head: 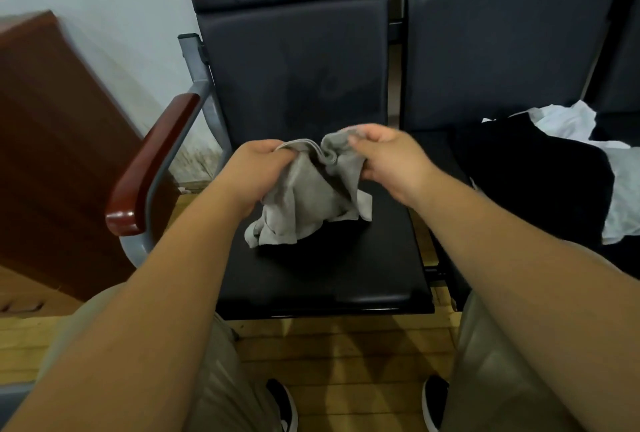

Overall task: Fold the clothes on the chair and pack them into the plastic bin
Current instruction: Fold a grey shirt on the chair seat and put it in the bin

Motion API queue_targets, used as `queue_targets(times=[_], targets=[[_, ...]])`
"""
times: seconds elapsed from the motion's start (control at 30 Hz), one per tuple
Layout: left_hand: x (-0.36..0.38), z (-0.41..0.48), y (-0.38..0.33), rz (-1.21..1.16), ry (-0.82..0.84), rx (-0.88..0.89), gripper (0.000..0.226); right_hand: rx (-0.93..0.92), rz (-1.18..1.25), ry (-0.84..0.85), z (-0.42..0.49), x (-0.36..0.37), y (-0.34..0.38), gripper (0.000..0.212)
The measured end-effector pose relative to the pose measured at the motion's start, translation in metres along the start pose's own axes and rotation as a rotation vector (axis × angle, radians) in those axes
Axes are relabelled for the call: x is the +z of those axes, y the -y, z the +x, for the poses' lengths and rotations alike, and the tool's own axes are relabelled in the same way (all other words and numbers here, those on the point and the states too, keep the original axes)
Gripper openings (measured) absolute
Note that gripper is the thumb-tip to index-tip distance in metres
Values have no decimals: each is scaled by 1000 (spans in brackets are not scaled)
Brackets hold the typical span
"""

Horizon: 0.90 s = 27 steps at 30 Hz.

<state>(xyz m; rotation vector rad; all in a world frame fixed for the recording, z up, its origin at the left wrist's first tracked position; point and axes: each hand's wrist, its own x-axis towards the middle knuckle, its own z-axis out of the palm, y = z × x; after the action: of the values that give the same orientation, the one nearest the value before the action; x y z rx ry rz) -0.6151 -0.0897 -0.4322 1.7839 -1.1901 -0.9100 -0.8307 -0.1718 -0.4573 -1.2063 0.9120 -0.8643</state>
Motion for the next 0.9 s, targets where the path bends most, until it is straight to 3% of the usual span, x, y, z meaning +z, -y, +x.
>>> queue_targets(times=[0.2,0.43,0.5,0.57,0.63,0.73,0.83,0.9], targets=[[10,-10,-9,-127,38,-41,25,105,40,189,-14,31,-13,24],[0,-5,-6,-38,65,-47,29,7,-213,87,-9,34,-11,15],[-6,-5,-7,114,150,11,34,-14,-242,31,-3,32,-9,14],[-12,-6,-6,440,313,15,49,-35,-263,-31,4,27,-5,14],[-16,-3,0,702,355,-25,48,-75,-309,-102,10,20,-1,17],[-26,3,4,719,125,-7,24,-122,-321,-257,17,6,5,22],[-33,9,6,407,-32,-4,32,-133,-368,-323,25,-6,3,20],[-29,16,13,382,-77,27,34,-124,-401,-290,31,-8,-6,18]])
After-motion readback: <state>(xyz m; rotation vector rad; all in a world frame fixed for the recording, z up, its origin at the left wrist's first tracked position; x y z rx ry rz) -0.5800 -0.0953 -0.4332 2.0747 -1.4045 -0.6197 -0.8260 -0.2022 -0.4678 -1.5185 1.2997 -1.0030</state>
